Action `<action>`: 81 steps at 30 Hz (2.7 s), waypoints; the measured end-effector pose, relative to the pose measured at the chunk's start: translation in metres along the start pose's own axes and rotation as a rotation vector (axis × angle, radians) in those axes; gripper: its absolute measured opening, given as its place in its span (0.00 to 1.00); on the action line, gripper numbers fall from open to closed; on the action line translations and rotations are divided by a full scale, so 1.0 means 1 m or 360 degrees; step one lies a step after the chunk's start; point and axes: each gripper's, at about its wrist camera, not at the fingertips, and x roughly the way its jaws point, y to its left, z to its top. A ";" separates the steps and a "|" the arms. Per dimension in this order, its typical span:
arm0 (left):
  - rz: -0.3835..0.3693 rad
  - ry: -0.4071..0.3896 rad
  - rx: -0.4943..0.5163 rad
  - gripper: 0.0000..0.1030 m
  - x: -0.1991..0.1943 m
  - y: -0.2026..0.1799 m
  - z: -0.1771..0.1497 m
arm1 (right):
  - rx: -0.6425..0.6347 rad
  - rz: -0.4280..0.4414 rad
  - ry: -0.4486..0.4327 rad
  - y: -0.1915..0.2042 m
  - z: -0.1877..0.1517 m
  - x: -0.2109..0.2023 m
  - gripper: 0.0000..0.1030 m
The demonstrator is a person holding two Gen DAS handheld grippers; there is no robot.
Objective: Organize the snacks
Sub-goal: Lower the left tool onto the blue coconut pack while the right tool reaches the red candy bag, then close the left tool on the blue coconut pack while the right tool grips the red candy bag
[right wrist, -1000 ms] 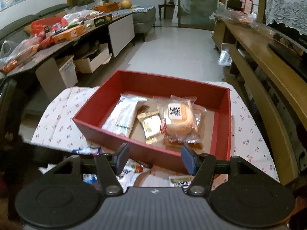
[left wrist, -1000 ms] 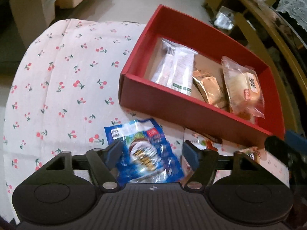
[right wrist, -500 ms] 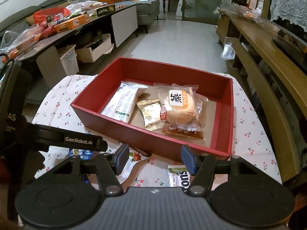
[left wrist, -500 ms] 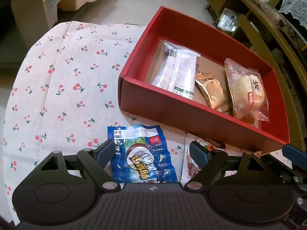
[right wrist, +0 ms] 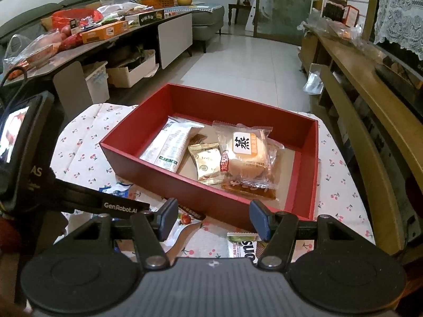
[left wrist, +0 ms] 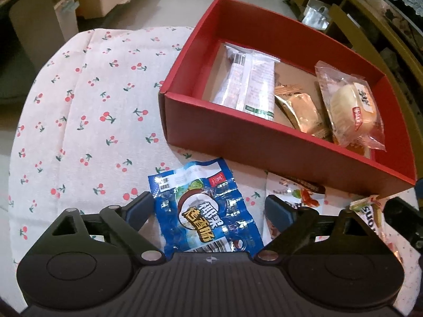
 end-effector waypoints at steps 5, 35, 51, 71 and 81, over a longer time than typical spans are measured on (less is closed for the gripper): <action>-0.0047 -0.0003 -0.0015 0.90 -0.005 0.001 0.002 | 0.0003 -0.0005 0.0004 -0.002 -0.001 0.000 0.63; -0.0100 -0.0057 0.0120 0.72 -0.028 -0.003 -0.004 | 0.0239 -0.0111 0.0157 -0.056 -0.037 -0.017 0.63; -0.0234 -0.0026 0.0170 0.72 -0.033 -0.016 -0.008 | 0.0449 0.0059 0.0317 -0.063 -0.040 0.005 0.63; -0.0301 -0.0038 0.0062 0.72 -0.047 0.016 -0.003 | 0.0966 0.0137 0.0507 -0.025 -0.052 0.042 0.63; -0.0261 -0.0015 0.0075 0.73 -0.041 0.020 -0.006 | 0.0561 -0.0006 0.0476 0.009 -0.042 0.063 0.65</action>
